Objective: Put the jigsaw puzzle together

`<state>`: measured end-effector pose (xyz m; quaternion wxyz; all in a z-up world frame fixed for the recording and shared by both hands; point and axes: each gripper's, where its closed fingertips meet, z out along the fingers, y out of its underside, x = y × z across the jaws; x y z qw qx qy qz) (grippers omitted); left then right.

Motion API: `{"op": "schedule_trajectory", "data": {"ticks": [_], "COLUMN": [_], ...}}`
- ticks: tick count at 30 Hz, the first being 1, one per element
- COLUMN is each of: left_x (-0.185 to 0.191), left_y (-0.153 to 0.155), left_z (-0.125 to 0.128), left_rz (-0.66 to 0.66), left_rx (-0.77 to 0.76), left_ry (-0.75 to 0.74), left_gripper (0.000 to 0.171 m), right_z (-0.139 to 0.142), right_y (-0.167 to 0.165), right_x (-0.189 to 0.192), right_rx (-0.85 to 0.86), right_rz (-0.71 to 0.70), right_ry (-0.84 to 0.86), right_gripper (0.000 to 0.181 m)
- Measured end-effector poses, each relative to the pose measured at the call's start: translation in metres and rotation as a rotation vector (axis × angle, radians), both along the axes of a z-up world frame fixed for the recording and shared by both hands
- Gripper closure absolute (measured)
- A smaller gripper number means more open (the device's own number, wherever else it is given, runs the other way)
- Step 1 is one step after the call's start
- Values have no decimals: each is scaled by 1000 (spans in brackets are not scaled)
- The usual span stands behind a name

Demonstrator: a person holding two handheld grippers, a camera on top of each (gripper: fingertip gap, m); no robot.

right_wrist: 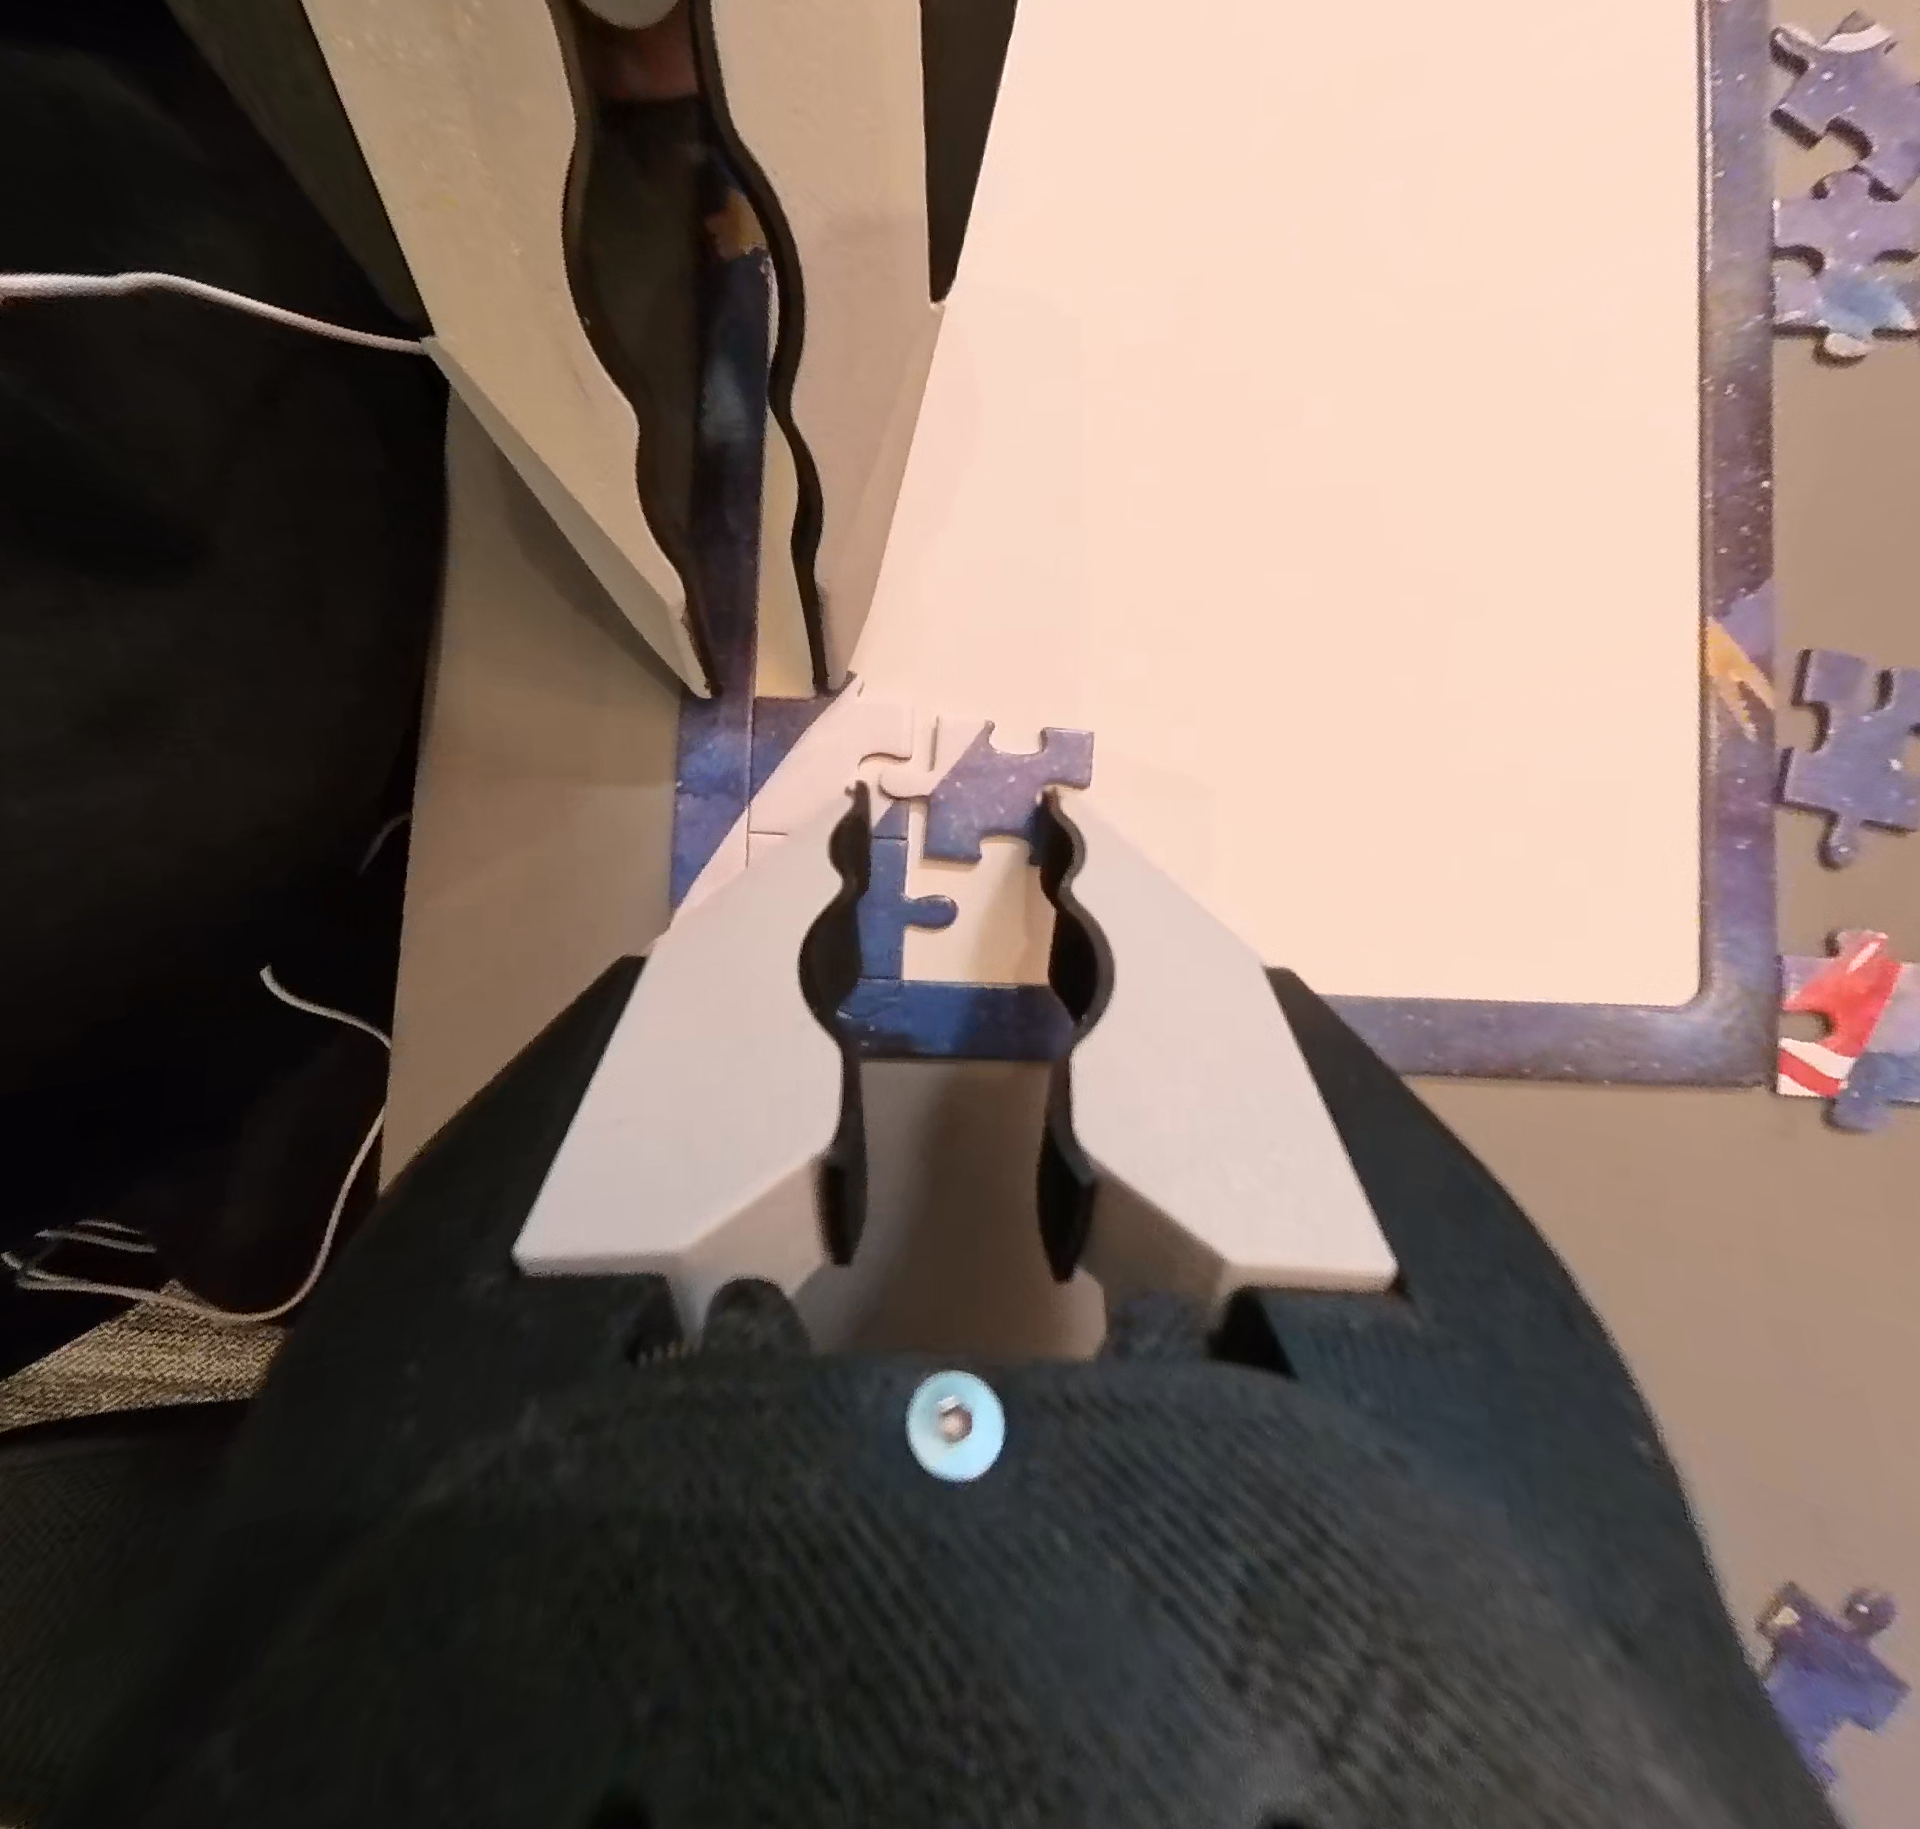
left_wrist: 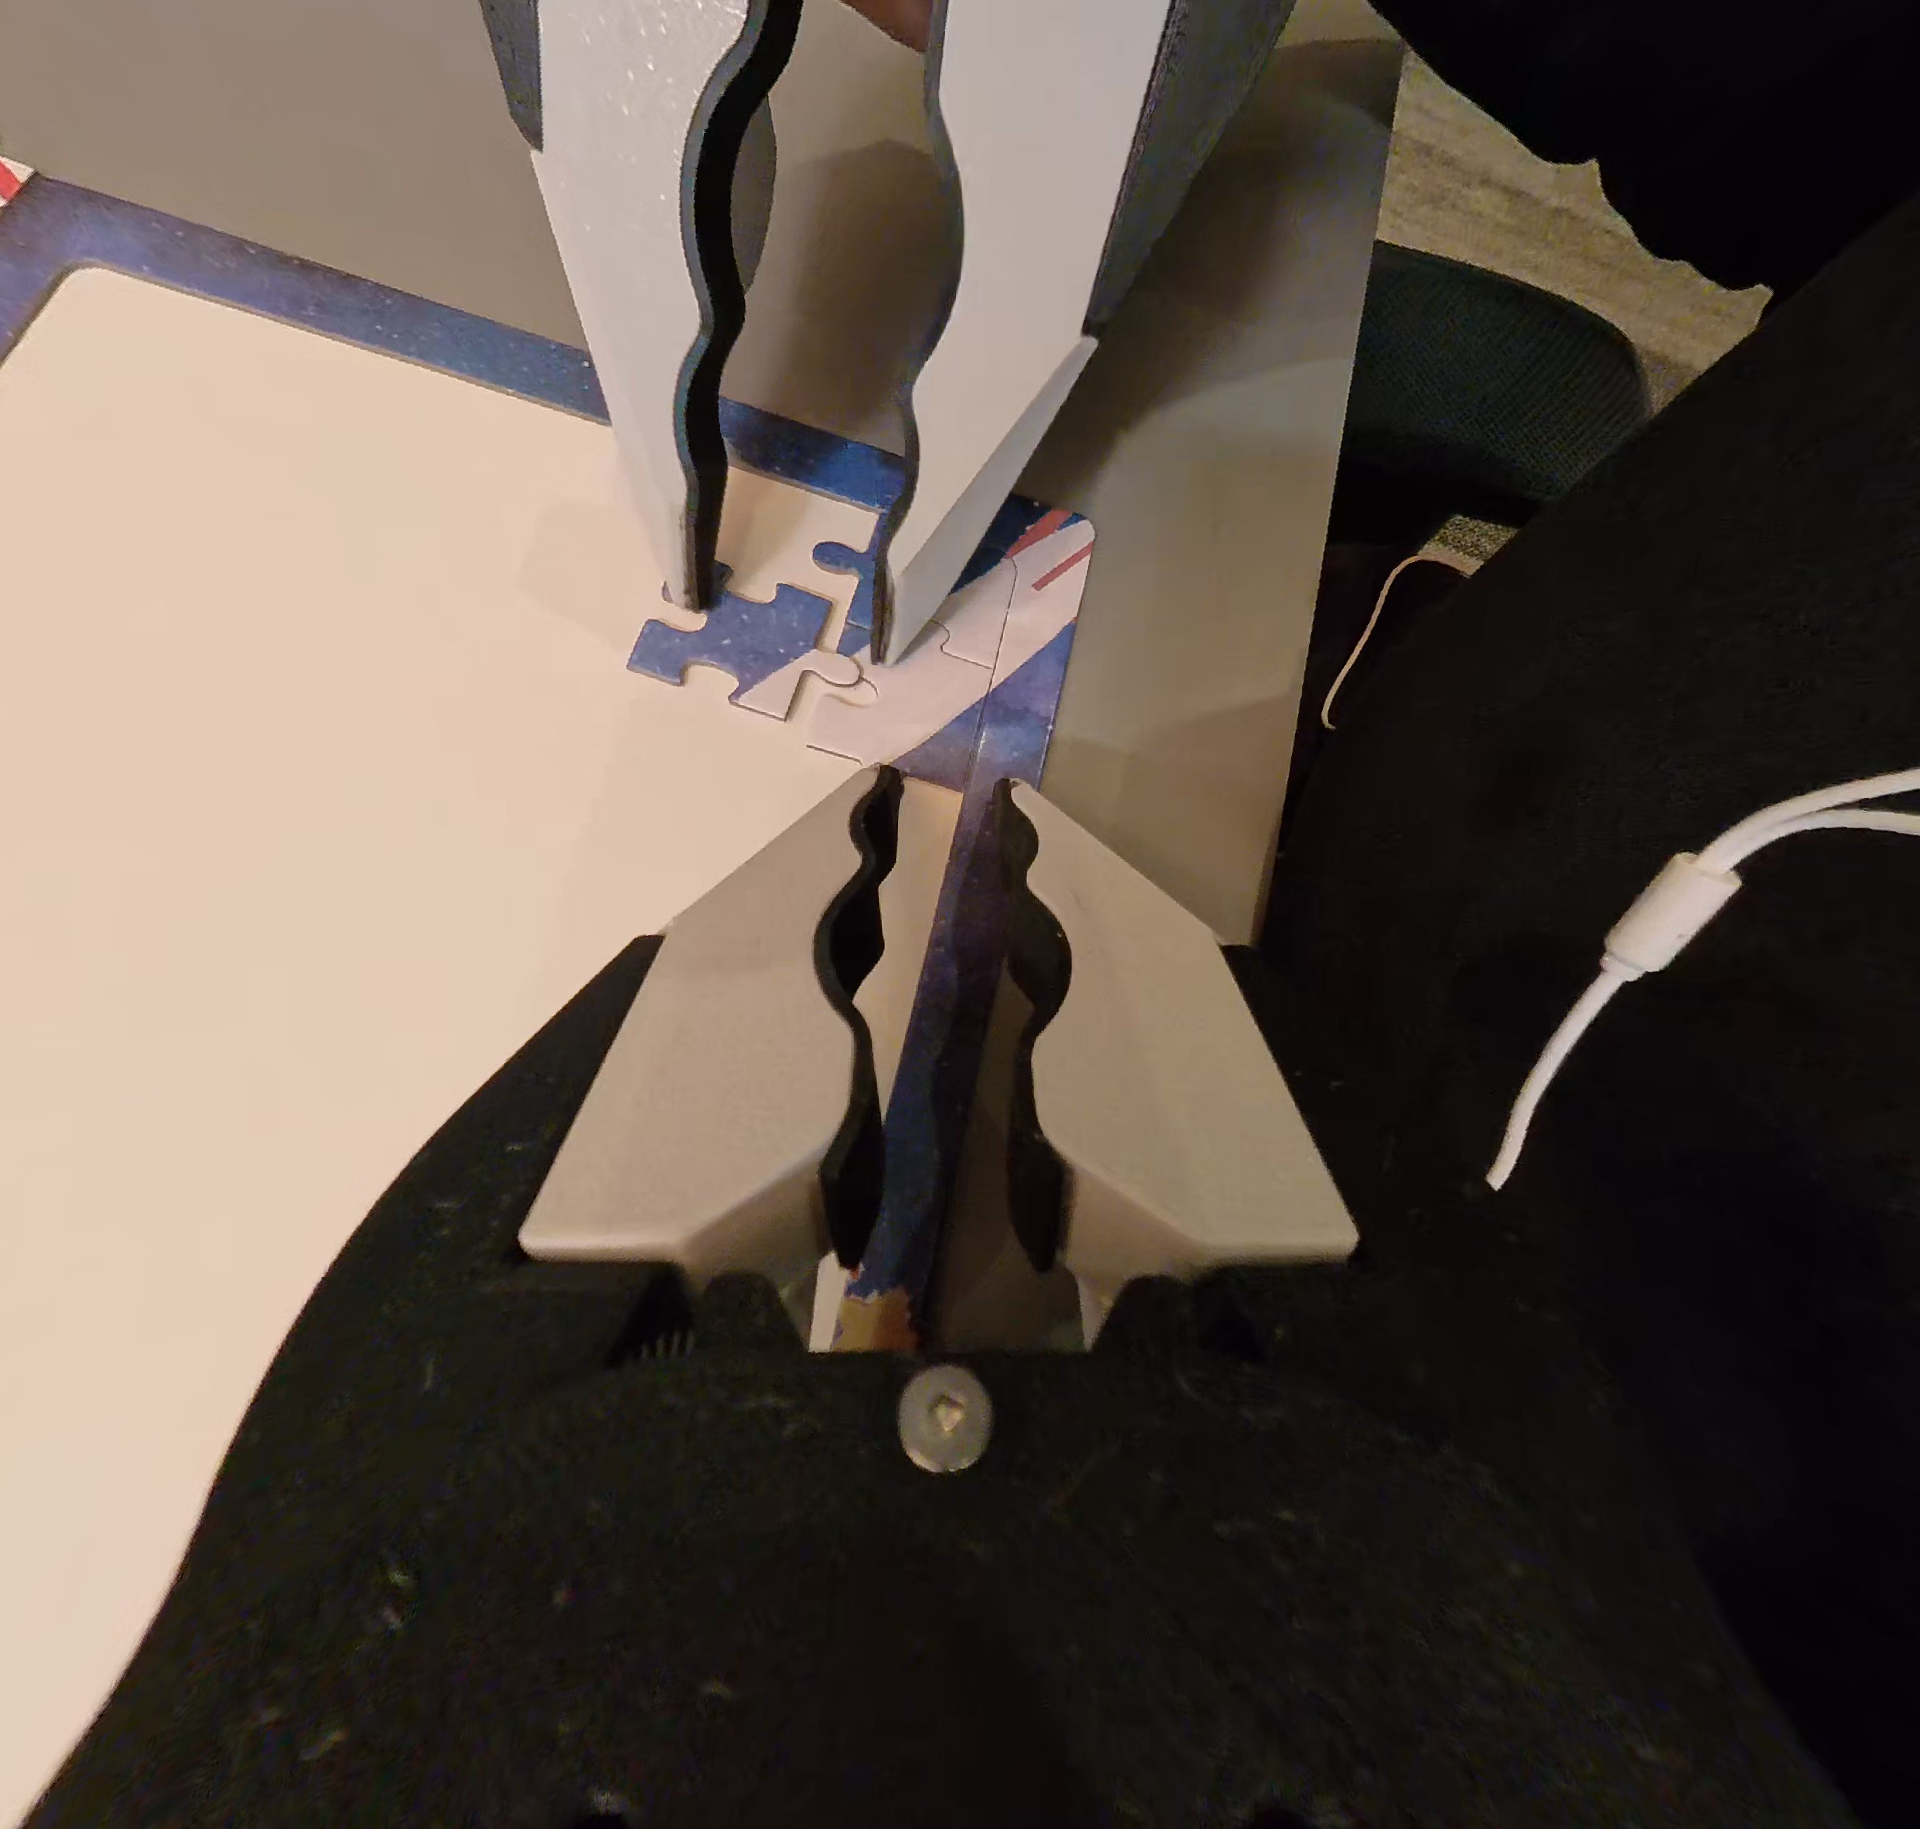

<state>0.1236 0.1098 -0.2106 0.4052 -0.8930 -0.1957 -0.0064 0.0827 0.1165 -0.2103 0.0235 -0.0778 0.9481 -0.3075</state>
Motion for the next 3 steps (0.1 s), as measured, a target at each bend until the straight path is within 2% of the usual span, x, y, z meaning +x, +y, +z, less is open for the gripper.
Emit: {"op": "schedule_trajectory", "data": {"ticks": [3], "left_x": [0], "left_y": [0], "left_z": [0], "left_rz": [0], "left_rx": [0], "left_ry": [0], "left_gripper": [154], "right_z": [0], "right_y": [0], "right_x": [-1], "right_rx": [2], "right_rz": [-3], "right_ry": [7], "right_gripper": [149]}}
